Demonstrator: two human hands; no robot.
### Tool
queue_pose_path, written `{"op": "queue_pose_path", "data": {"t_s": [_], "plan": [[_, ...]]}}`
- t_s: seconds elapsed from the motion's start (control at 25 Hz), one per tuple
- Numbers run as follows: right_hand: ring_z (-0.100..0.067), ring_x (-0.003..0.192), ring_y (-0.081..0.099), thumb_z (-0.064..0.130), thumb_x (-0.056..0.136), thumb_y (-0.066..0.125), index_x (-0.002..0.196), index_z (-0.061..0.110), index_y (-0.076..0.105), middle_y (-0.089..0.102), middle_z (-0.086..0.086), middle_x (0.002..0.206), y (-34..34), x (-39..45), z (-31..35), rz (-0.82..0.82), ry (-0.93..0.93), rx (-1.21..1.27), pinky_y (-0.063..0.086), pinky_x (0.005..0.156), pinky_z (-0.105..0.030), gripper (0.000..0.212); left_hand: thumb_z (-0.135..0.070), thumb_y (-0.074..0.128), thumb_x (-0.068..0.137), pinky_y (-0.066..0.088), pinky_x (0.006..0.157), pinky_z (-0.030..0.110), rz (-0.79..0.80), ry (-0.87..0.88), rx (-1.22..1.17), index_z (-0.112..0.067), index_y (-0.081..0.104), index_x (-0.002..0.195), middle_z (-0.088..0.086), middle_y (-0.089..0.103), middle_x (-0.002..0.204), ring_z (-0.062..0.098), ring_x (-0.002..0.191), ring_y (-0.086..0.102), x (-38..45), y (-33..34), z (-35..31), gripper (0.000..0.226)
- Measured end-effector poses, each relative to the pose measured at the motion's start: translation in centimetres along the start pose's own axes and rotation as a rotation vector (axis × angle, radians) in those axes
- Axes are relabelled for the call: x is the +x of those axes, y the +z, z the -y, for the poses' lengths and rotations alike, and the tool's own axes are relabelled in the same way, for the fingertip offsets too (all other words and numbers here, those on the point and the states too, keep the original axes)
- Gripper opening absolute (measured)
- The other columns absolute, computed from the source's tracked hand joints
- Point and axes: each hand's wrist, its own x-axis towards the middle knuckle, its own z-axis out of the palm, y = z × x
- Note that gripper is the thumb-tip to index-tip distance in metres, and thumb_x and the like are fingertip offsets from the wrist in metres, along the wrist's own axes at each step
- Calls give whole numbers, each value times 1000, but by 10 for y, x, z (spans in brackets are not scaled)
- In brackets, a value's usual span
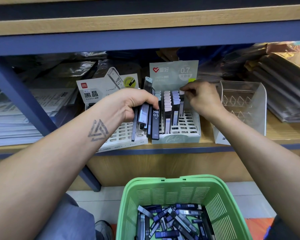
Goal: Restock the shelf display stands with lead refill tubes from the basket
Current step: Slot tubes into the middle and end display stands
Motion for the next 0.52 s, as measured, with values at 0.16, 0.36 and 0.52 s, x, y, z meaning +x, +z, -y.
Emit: {"op": "queue_pose_path", "data": {"t_s": [0.16,0.36,0.52], "plan": [[-29,105,66,10,92,57,112,22,75,74,-4,111,-3,-3,-2,30,16,-63,54,90,-40,29,6,56,89,62,60,39,11,5,1,0,65,82,13,71,70,23,58,71,-2,3,0,14],[-31,109,65,9,93,54,118,21,73,73,-6,116,-4,-4,2,55,22,-56,54,94,-42,33,8,56,88,62,63,40,23,15,-20,0,66,82,14,72,74,25,61,71,-5,3,2,14],[-31,111,63,9,91,53,131,20,66,68,-8,126,-13,-11,11,1,-3,-136,54,94,-41,43,8,55,89,63,62,38,35,27,-37,1,65,82,15,71,75,25,62,71,-6,2,3,14]]}}
